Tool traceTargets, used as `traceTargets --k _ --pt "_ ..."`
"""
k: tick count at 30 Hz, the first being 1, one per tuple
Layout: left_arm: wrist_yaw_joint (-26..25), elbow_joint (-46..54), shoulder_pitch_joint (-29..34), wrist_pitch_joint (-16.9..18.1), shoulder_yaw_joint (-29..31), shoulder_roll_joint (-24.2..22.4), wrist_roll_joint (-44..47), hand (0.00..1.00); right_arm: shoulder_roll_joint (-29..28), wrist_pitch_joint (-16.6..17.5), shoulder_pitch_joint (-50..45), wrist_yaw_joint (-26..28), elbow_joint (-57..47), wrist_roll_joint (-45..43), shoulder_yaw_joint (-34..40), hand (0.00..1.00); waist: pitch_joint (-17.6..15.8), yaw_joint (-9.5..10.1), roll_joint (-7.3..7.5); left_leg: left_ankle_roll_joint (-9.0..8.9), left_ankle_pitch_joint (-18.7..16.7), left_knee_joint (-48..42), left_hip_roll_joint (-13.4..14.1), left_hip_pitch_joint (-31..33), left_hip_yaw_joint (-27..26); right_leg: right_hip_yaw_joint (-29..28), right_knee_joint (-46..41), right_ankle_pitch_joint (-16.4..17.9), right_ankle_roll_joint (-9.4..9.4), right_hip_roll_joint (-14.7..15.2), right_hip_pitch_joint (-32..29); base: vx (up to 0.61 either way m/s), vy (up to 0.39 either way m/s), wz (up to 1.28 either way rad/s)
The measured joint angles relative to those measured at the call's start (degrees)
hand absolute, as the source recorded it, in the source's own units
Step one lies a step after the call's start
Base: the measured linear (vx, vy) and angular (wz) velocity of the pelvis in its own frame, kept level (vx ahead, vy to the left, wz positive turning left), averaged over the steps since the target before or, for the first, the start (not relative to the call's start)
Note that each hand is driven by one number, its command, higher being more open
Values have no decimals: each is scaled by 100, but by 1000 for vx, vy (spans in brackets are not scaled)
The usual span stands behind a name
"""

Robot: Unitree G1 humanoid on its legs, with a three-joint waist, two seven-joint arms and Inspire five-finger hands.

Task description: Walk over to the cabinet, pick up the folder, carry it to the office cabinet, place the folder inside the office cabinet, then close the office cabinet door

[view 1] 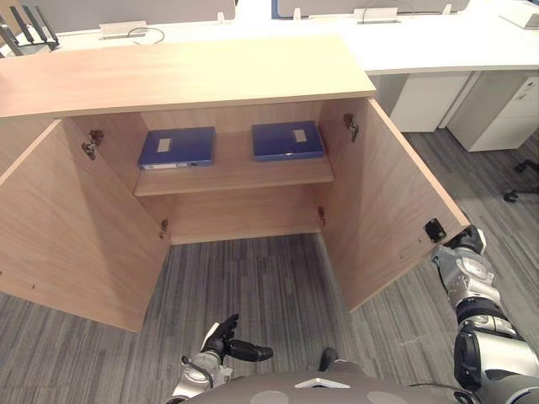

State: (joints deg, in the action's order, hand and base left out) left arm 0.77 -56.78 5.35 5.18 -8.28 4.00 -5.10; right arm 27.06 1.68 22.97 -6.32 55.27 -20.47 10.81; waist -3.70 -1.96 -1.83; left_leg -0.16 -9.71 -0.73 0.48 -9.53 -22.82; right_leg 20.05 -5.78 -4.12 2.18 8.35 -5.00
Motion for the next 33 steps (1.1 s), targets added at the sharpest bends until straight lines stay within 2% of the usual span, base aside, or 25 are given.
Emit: traceTargets --k 4,7,9,11,15,17,22,33 --pt "1 -1 -49 -2 -29 104 -3 100 -224 -52 31 196 -410 383 -1079 100 -83 -7 134 -14 8 -22 29 43 -34 -18 134 -89 -12 -55 9 -20 -27 -6" --pt "0 -1 -53 0 -25 110 -6 100 -286 -129 3 451 -1026 438 -1862 100 -87 -10 140 -14 7 -62 39 115 -22 -8 206 -137 -20 -64 -6 -3 -4 2" --pt "0 2 -60 0 -5 117 -4 100 -324 -131 -16 685 -1415 433 -2328 100 -92 10 150 -17 6 -99 54 156 14 10 225 -148 -20 -68 -13 -5 -14 10" --pt "10 11 -66 6 27 133 -3 100 -464 -128 -81 1288 -1881 432 -2838 100 -103 31 177 -17 6 -138 86 215 110 53 225 -150 -18 -69 -12 14 -9 21" --pt "37 36 -71 10 124 153 -35 100 -637 -127 -211 1677 -2109 434 -3237 100 -100 78 241 -21 3 -211 113 314 278 144 224 -152 -19 -47 -3 24 5 23" --pt "47 61 -76 11 247 170 -61 100 -656 -127 -364 1912 -2234 442 -3528 100 -96 163 318 -21 3 -217 118 342 385 192 224 -154 -16 -31 21 27 26 27" --pt "68 74 -75 89 253 212 -202 100 -628 -125 -474 2064 -2261 441 -3625 100 -80 167 376 -20 4 -318 92 521 674 348 226 -183 6 59 31 17 33 31" --pt "132 105 -62 117 372 295 -236 100 -215 -8 -906 2394 -3000 69 -3621 100 -80 200 381 -18 5 -422 111 661 1104 672 290 -208 42 143 205 29 16 21"
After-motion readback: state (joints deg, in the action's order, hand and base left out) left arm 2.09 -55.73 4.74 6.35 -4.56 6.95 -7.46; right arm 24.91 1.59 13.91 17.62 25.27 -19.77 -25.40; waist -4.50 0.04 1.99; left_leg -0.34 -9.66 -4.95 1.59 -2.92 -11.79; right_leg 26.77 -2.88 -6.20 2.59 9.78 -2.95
